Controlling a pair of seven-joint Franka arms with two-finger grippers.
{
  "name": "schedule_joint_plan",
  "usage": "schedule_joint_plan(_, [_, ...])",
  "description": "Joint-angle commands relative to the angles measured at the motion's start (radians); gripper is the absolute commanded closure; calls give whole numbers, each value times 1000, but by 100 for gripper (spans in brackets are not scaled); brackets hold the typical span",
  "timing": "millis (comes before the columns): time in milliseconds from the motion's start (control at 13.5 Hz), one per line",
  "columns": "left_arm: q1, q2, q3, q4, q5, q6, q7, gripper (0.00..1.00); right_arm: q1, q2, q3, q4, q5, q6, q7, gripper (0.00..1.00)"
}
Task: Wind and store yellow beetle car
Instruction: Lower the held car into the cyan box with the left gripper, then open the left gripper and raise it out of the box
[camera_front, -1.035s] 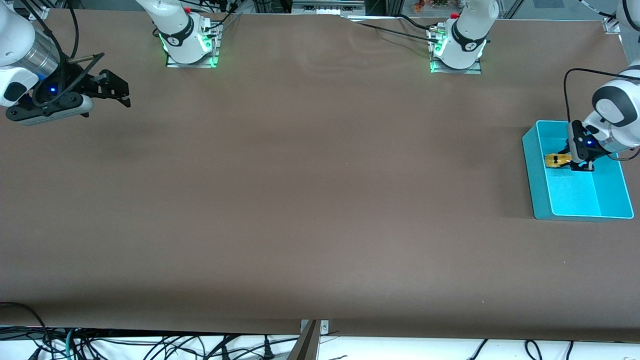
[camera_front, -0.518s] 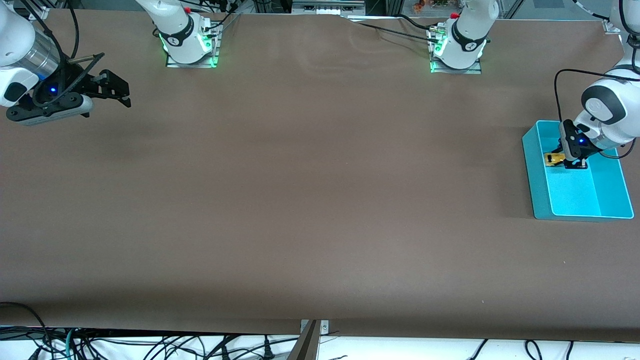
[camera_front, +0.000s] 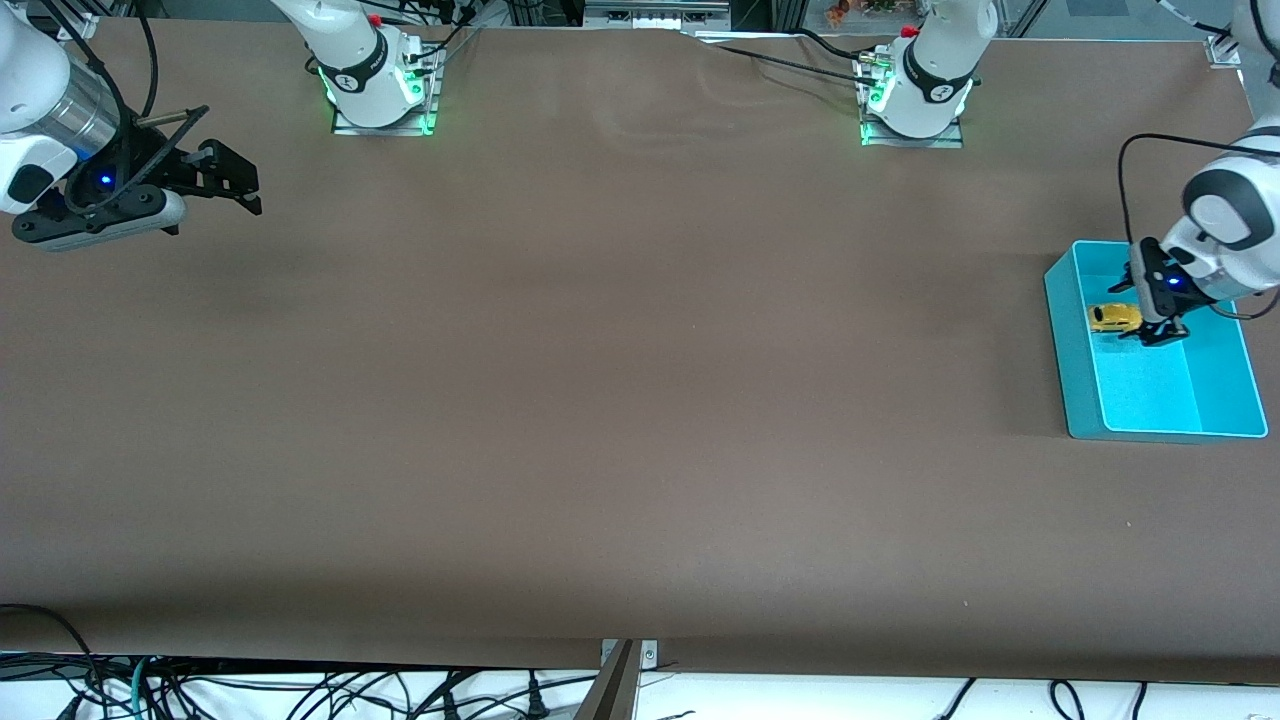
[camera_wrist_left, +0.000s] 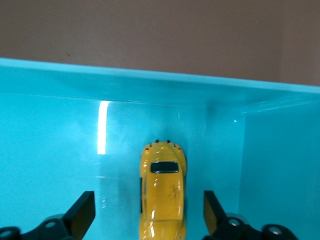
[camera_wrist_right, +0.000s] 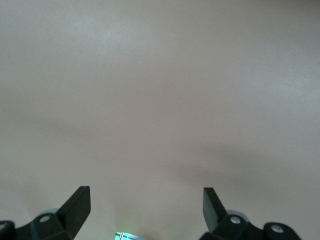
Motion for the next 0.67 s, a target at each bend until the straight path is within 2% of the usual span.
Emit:
schedule_joint_plan(0, [-6, -37, -3, 112, -20, -182, -60, 0, 8, -6, -11, 8, 16, -5, -6, 0])
schedule_joint_plan(148, [-11, -64, -8, 193, -17, -303, -173, 0, 8, -8, -11, 8, 13, -5, -4, 0])
schedule_joint_plan(296, [-33, -127, -19, 235, -17, -417, -380, 0, 9, -8, -9, 8, 13, -6, -4, 0])
schedule_joint_plan(444, [-59, -208, -83, 261, -15, -518, -626, 0, 8, -6, -11, 8, 13, -6, -3, 0])
schedule_joint_plan(592, [-105, -242, -156, 352, -12, -668, -954, 0, 8, -6, -11, 8, 13, -6, -1, 0])
